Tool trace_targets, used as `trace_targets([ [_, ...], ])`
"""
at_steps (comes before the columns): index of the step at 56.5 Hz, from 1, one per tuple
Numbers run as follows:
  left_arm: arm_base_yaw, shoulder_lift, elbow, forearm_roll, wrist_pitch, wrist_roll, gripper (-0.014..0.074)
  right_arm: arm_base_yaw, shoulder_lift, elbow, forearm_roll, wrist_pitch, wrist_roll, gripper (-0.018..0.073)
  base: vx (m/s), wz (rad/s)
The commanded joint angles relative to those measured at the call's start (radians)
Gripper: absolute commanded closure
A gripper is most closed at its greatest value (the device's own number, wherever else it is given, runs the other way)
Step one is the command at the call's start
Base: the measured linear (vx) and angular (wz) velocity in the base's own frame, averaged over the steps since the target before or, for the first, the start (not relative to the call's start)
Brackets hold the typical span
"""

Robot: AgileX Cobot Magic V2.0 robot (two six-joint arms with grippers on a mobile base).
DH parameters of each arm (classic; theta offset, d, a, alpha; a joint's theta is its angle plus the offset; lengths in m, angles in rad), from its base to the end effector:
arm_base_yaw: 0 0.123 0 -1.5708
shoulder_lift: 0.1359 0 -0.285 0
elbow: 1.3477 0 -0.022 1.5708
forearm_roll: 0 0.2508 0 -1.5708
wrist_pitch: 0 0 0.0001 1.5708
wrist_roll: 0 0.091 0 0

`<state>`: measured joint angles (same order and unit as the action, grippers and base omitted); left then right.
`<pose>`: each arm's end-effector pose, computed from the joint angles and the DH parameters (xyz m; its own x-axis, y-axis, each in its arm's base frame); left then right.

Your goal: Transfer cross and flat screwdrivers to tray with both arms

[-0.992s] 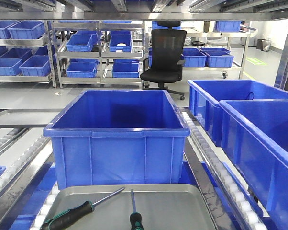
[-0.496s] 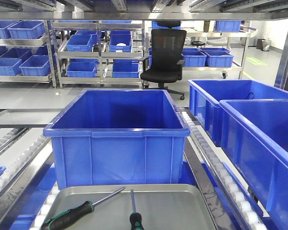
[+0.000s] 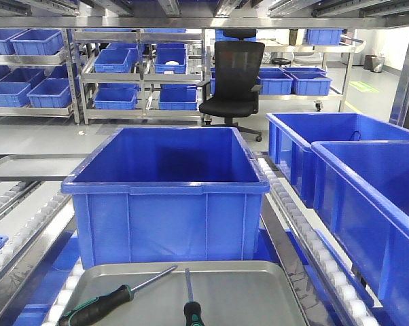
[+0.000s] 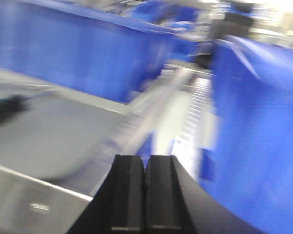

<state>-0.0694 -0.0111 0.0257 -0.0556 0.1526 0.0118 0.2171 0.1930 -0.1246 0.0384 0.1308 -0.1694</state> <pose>0.0563 -0.0047 0.1913 -0.0828 -0.0375 -0.9959 0.0742 0.9963 -0.0437 0.0693 0.0157 0.2315 -0.0793 -0.1516 -0.9853 -0.2326 0.9639 -0.1296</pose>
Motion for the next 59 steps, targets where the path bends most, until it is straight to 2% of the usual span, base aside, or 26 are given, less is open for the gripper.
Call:
trace_targets([
  [1,-0.001,-0.004,-0.024,0.000,-0.080,-0.012,0.0594,-0.071,-0.077,0.107,-0.076,-0.212,0.118,0.0567,0.00,0.00],
  [4,-0.001,-0.004,-0.024,0.000,-0.080,-0.012,0.0594,-0.100,-0.134,0.165,-0.083,-0.250,0.184,0.0567,0.00,0.00],
  [8,-0.001,-0.004,-0.024,0.000,-0.080,-0.012,0.0594,-0.133,-0.214,0.157,-0.083,-0.158,0.245,0.0567,0.00,0.00],
  [12,-0.001,-0.005,-0.024,0.000,-0.080,-0.012,0.0594,-0.154,-0.206,0.161,-0.083,-0.169,0.275,0.0567,0.00,0.00],
  [19,-0.001,-0.005,-0.024,0.000,-0.080,-0.012,0.0594,-0.179,-0.210,0.162,-0.081,-0.167,0.279,0.0567,0.00,0.00],
  [59,-0.001,-0.005,-0.024,0.000,-0.080,-0.012,0.0594,-0.179,-0.210,0.162,-0.081,-0.165,0.270,0.0567,0.00,0.00],
])
